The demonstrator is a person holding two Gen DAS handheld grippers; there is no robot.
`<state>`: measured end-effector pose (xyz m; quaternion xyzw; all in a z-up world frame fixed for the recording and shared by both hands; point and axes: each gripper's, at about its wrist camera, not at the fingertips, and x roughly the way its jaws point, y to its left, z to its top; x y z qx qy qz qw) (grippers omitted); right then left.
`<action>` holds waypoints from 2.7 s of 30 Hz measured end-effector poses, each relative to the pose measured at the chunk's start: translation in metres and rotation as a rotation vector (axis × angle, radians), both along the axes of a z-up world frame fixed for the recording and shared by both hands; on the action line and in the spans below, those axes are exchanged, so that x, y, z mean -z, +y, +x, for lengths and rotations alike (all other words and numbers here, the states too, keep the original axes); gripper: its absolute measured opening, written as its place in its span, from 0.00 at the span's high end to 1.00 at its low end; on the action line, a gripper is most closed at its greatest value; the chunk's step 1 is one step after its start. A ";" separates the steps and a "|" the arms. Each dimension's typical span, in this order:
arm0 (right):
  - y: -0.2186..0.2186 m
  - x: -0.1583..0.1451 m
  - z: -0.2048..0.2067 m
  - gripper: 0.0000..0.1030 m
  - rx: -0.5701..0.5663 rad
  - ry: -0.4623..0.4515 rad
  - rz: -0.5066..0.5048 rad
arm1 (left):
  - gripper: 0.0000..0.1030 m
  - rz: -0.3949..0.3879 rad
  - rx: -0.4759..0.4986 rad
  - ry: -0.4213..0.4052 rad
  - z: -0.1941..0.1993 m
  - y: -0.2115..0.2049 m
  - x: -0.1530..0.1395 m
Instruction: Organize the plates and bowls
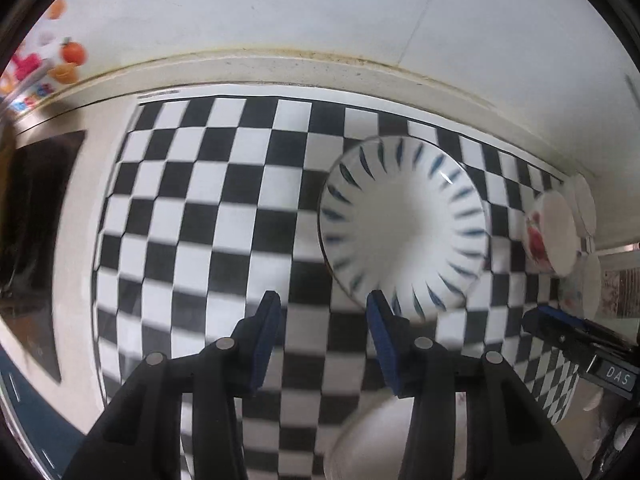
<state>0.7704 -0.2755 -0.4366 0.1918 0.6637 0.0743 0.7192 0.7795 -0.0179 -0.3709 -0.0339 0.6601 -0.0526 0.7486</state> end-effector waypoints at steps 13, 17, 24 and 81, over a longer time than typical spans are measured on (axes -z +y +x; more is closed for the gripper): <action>0.006 0.079 0.116 0.47 -0.001 0.142 -0.094 | 0.59 -0.048 0.092 0.144 0.082 -0.011 0.081; 0.007 0.096 0.123 0.82 -0.007 0.172 -0.083 | 0.77 -0.079 0.124 0.149 0.082 -0.018 0.089; 0.008 0.095 0.117 0.83 -0.001 0.171 -0.065 | 0.77 -0.036 0.138 0.127 0.074 -0.028 0.080; -0.017 0.061 -0.144 0.86 0.004 0.177 -0.033 | 0.77 0.024 0.252 0.154 -0.135 -0.074 0.047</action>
